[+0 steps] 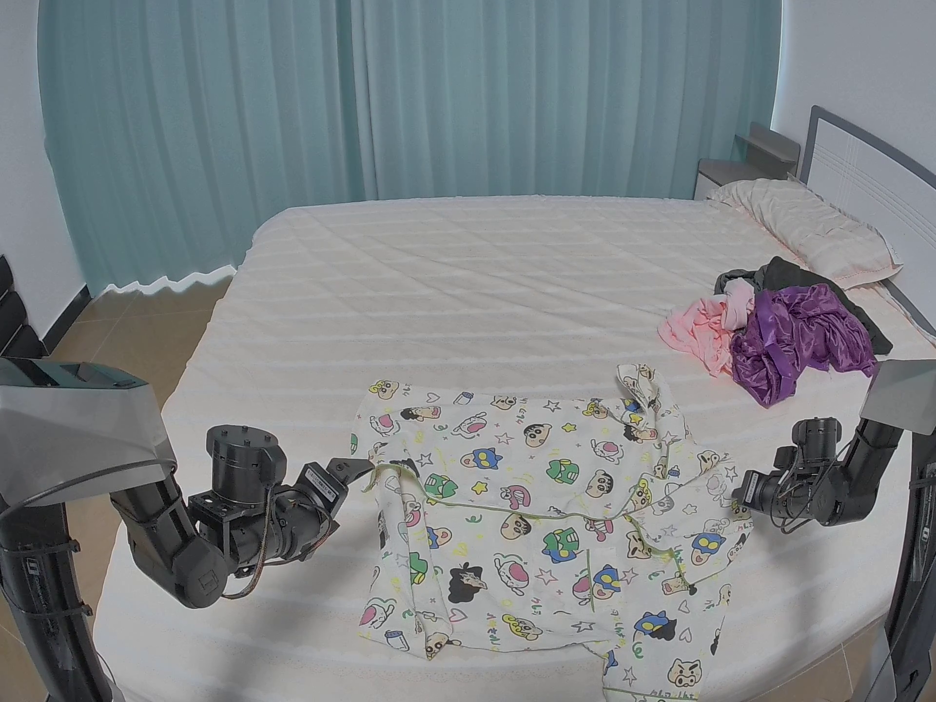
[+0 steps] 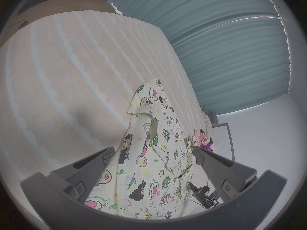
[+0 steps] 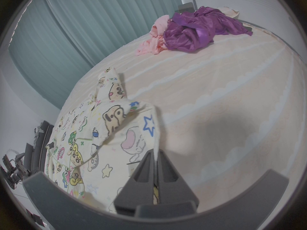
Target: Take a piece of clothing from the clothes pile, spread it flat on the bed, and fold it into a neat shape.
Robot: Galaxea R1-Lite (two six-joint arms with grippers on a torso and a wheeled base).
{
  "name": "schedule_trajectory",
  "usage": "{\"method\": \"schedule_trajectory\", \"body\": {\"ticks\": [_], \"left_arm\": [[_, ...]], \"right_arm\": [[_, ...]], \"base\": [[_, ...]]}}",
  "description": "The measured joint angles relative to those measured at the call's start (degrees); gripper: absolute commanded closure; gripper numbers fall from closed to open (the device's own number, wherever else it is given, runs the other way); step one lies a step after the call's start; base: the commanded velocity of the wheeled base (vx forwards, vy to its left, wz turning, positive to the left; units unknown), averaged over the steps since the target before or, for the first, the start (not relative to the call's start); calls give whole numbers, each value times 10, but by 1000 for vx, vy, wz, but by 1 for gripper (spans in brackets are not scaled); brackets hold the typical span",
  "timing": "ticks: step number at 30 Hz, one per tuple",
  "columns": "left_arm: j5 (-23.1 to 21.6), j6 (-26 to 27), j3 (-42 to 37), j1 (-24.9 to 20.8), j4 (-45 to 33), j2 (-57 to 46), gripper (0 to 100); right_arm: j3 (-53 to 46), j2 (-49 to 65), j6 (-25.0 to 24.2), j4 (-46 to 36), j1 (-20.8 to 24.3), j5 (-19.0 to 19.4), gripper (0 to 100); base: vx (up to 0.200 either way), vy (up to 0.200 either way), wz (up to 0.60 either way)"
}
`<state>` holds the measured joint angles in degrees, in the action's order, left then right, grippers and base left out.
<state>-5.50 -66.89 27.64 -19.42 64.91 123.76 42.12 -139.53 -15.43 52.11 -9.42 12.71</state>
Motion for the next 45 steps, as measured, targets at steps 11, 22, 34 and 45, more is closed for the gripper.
{"method": "schedule_trajectory", "body": {"ticks": [11, 22, 34, 45], "left_arm": [[3, 3, -3, 1, 0, 2, 0], [3, 22, -10, 0, 0, 4, 0], [58, 93, -15, -64, 1, 32, 0], [144, 174, 13, -126, 0, 88, 0]], "right_arm": [[17, 16, 0, -10, -48, -18, 100], [27, 17, 0, -11, -56, -29, 100], [26, 39, -7, -10, -58, -26, 100], [22, 46, -9, -7, -58, -25, 100]], "base": [[0, 0, 0], [0, 0, 0], [0, 0, 0], [0, 0, 0]]}}
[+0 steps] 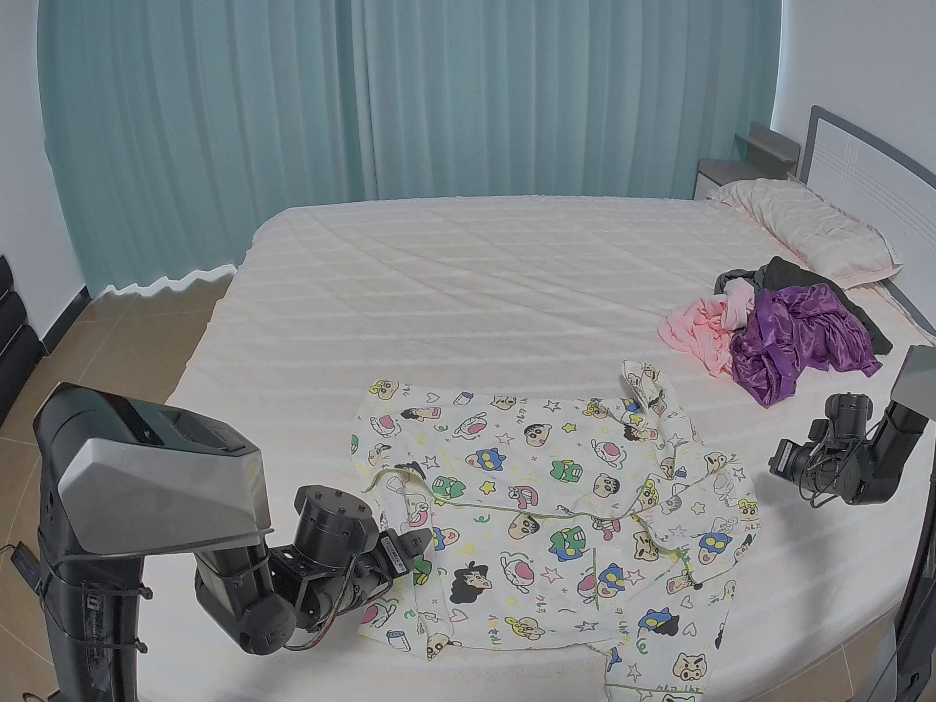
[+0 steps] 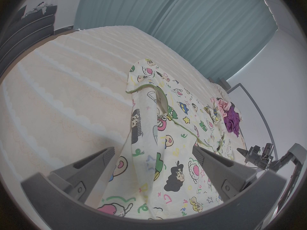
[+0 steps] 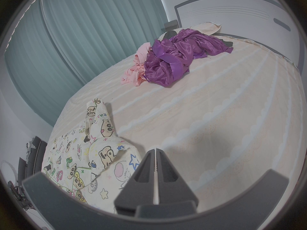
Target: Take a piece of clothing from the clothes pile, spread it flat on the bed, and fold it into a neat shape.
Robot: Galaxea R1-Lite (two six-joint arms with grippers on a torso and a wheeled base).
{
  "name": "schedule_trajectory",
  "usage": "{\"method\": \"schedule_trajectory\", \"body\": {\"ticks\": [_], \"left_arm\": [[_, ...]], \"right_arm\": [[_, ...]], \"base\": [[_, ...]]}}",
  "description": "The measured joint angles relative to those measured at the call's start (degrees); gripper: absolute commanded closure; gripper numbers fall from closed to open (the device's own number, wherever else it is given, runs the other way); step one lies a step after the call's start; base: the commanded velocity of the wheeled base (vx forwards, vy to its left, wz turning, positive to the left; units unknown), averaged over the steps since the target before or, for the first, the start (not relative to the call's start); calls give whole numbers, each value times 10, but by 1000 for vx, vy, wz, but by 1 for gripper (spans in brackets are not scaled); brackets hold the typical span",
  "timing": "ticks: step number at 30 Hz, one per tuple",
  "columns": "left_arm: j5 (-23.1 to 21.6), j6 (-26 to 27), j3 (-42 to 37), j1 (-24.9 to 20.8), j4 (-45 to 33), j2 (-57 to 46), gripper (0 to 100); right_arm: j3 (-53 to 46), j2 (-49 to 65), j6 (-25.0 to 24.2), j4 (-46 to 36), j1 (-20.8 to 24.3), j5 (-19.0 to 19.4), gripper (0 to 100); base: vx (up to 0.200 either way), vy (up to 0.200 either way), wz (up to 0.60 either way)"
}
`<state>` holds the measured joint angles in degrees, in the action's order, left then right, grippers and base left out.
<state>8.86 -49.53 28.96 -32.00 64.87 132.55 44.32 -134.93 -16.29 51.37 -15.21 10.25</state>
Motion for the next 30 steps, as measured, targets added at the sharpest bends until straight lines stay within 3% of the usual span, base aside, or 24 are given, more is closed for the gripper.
{"method": "schedule_trajectory", "body": {"ticks": [10, 11, 30], "left_arm": [[11, 21, 25, -9, -4, 17, 0], [13, 22, 26, -9, -2, 19, 100], [22, 25, 27, 0, -3, 34, 100]], "right_arm": [[-1, 1, 0, 0, 1, 0, 100], [-1, 1, 0, 0, 1, 0, 100], [-7, 2, 0, 2, 3, 1, 100]], "base": [[0, 0, 0], [0, 0, 0], [0, 0, 0]]}}
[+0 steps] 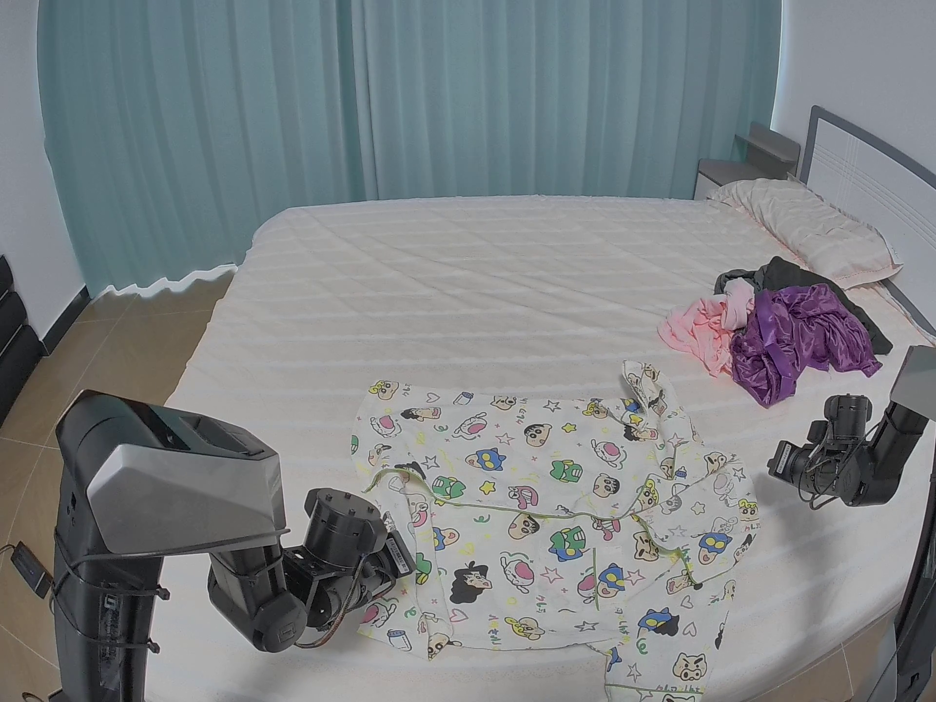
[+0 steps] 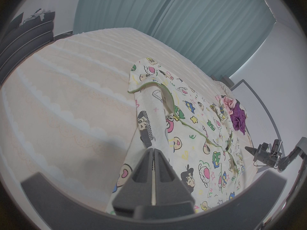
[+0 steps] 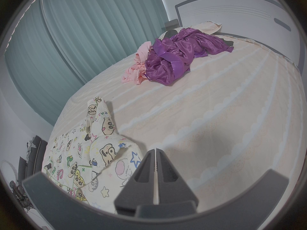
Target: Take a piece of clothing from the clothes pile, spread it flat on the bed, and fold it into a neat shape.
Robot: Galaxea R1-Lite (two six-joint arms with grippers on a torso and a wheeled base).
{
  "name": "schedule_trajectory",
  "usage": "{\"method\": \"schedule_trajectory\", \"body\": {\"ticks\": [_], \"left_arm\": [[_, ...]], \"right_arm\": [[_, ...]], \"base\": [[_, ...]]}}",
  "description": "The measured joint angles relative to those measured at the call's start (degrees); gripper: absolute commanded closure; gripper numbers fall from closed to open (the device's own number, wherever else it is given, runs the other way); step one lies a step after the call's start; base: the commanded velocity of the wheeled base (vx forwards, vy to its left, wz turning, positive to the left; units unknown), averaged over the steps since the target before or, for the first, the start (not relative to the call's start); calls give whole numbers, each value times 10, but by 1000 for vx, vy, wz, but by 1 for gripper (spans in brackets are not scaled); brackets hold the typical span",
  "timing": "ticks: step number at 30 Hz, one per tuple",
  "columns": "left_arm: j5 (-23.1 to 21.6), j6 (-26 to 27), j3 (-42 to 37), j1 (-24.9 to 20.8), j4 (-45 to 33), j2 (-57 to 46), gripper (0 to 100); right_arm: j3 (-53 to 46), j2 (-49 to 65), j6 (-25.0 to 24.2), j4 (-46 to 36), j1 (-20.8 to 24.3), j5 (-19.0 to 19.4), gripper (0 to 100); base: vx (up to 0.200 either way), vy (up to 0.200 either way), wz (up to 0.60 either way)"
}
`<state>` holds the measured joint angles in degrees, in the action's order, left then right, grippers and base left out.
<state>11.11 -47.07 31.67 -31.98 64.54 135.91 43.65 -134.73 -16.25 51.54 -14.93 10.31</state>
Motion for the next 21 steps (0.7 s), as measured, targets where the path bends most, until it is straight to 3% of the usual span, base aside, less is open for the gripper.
{"method": "schedule_trajectory", "body": {"ticks": [10, 21], "left_arm": [[7, 26, -30, 35, 3, -28, 100], [7, 90, -65, 114, 4, -55, 100]], "right_arm": [[-1, 0, 0, 0, 0, 0, 100], [-1, 1, -1, -1, 0, 4, 100]], "base": [[0, 0, 0], [0, 0, 0]]}}
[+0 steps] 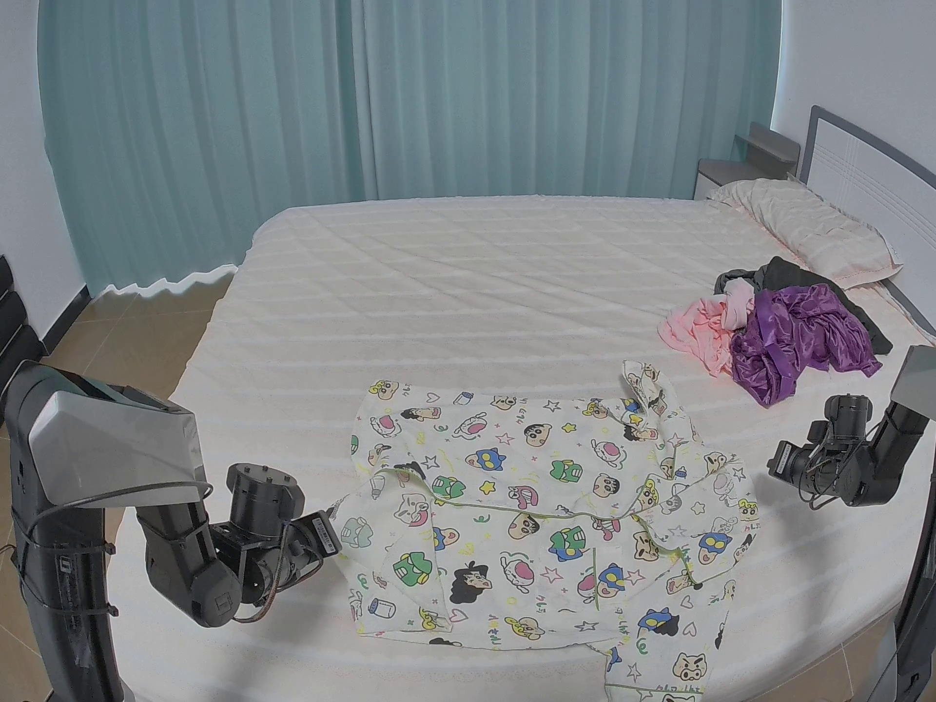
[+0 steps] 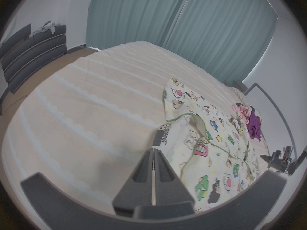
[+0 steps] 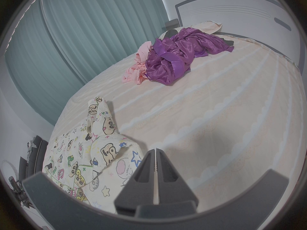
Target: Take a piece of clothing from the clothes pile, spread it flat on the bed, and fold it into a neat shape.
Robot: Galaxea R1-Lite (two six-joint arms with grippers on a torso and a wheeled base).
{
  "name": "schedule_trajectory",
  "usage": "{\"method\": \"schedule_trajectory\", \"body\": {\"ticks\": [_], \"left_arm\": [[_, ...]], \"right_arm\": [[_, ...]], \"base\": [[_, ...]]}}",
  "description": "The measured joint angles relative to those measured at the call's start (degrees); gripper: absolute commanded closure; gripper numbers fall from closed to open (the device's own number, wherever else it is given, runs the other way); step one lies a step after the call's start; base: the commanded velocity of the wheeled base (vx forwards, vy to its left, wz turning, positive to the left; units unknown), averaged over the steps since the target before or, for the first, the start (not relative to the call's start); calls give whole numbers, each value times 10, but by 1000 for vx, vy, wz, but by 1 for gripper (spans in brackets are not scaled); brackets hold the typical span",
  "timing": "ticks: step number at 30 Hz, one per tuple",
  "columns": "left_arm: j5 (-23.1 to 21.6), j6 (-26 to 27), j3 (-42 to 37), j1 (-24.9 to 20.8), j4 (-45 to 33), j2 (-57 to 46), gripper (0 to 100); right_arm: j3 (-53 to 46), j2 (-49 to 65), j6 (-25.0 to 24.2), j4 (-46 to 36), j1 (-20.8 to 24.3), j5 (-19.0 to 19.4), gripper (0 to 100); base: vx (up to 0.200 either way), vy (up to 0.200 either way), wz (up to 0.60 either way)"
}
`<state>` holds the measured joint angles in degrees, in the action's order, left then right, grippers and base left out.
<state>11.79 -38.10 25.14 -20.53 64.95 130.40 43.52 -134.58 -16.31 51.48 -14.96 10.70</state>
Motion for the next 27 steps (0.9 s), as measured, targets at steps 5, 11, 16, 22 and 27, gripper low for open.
{"method": "schedule_trajectory", "body": {"ticks": [5, 11, 16, 22, 27], "left_arm": [[0, 39, -13, 23, -3, 0, 100], [0, 81, -32, 47, -7, 0, 100], [-8, 84, -34, 62, -1, 2, 100], [-59, 57, -36, 64, 0, -3, 0], [-73, 45, -45, 50, 0, -20, 0]], "right_arm": [[0, 0, 0, 0, 0, 0, 100], [0, 0, 0, -1, -1, 0, 100], [0, 0, 0, -1, -1, 0, 100], [0, 0, 0, -1, -1, 0, 100], [0, 0, 0, -1, 0, 0, 100]], "base": [[0, 0, 0], [0, 0, 0], [0, 0, 0], [0, 0, 0], [0, 0, 0]]}}
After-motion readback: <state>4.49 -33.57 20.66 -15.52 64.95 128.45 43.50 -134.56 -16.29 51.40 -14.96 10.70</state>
